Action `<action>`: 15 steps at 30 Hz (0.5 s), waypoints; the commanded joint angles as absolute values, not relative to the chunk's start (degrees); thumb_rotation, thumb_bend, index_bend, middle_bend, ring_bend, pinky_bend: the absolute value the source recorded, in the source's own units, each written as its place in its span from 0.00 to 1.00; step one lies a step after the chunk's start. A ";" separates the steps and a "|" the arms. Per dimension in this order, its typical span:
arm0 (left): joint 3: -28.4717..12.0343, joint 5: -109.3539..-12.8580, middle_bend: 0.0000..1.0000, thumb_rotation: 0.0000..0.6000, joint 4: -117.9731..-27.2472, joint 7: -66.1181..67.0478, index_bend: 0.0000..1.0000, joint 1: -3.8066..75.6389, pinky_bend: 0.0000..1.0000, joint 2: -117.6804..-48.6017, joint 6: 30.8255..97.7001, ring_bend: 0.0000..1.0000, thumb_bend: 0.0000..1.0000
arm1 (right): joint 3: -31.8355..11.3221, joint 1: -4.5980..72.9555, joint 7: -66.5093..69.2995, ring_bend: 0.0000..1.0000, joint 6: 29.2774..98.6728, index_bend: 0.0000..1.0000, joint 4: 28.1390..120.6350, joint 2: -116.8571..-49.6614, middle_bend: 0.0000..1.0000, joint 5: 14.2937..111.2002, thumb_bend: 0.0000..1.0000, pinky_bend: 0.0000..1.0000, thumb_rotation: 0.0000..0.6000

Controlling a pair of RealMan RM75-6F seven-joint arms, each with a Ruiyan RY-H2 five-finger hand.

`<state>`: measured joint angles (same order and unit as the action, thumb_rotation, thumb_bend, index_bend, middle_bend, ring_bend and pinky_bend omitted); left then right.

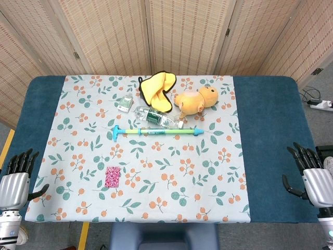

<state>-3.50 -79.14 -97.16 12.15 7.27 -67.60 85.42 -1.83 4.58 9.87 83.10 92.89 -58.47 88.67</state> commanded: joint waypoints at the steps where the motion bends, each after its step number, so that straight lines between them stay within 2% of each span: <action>1: -3.61 -79.29 0.07 1.00 -97.17 12.31 0.12 7.25 0.00 -67.56 85.46 0.04 0.23 | -1.98 4.63 9.94 0.00 83.42 0.00 92.72 -58.64 0.00 88.85 0.52 0.00 0.67; 10: -3.78 -79.60 0.07 1.00 -96.54 11.30 0.13 6.68 0.00 -67.87 85.90 0.05 0.23 | -2.31 4.36 10.11 0.00 84.88 0.00 92.59 -58.68 0.00 89.32 0.52 0.00 0.67; 15: -3.15 -81.86 0.07 1.00 -96.43 8.36 0.19 7.79 0.00 -66.70 83.67 0.05 0.24 | -2.46 4.29 10.28 0.00 85.42 0.00 92.65 -58.50 0.00 89.52 0.52 0.00 0.67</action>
